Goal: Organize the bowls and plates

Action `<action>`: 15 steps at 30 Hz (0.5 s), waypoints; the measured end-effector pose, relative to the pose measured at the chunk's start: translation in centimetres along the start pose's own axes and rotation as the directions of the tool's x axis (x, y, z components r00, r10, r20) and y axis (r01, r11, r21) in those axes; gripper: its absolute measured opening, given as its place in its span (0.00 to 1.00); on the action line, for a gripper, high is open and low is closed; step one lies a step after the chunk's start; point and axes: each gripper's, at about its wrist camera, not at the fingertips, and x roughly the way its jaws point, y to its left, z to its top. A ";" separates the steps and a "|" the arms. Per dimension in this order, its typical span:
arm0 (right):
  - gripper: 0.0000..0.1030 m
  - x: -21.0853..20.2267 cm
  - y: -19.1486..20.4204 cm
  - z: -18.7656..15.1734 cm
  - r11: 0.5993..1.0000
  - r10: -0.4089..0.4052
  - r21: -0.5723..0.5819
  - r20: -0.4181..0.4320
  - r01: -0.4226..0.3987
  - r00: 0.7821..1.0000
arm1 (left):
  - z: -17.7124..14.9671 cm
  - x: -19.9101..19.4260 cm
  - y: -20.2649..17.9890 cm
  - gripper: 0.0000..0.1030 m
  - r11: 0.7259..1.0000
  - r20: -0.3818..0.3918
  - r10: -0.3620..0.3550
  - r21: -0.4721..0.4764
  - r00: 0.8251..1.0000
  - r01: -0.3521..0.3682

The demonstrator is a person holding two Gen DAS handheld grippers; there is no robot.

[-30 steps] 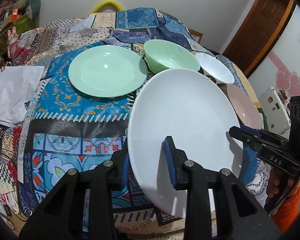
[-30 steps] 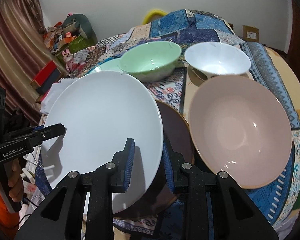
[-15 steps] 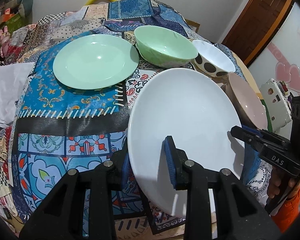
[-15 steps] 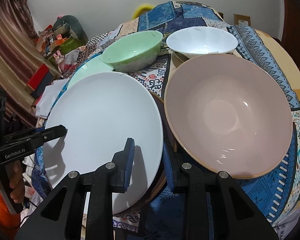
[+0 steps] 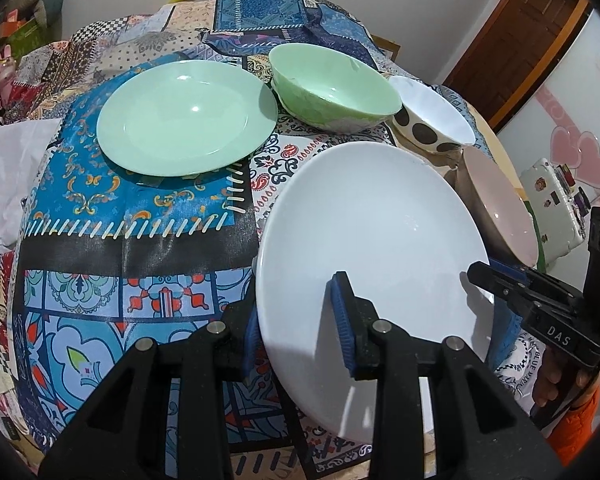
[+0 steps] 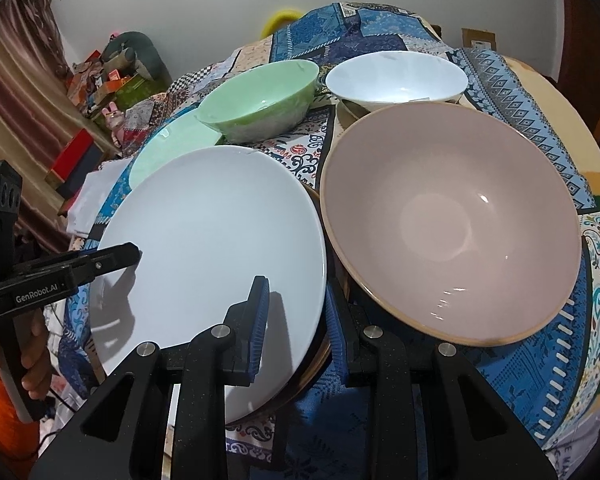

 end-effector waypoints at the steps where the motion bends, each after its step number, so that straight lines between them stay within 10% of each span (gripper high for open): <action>1: 0.25 0.0 0.1 0.0 1.000 -0.005 -0.001 0.002 0.005 1.000 | 0.1 0.0 0.0 0.32 1.000 0.001 0.001 0.001 1.000 -0.001; 15: 0.24 -0.3 0.1 -0.1 0.998 -0.053 -0.028 0.037 0.054 0.998 | -0.1 1.2 -0.2 0.31 1.000 -0.021 0.015 -0.014 1.000 -0.015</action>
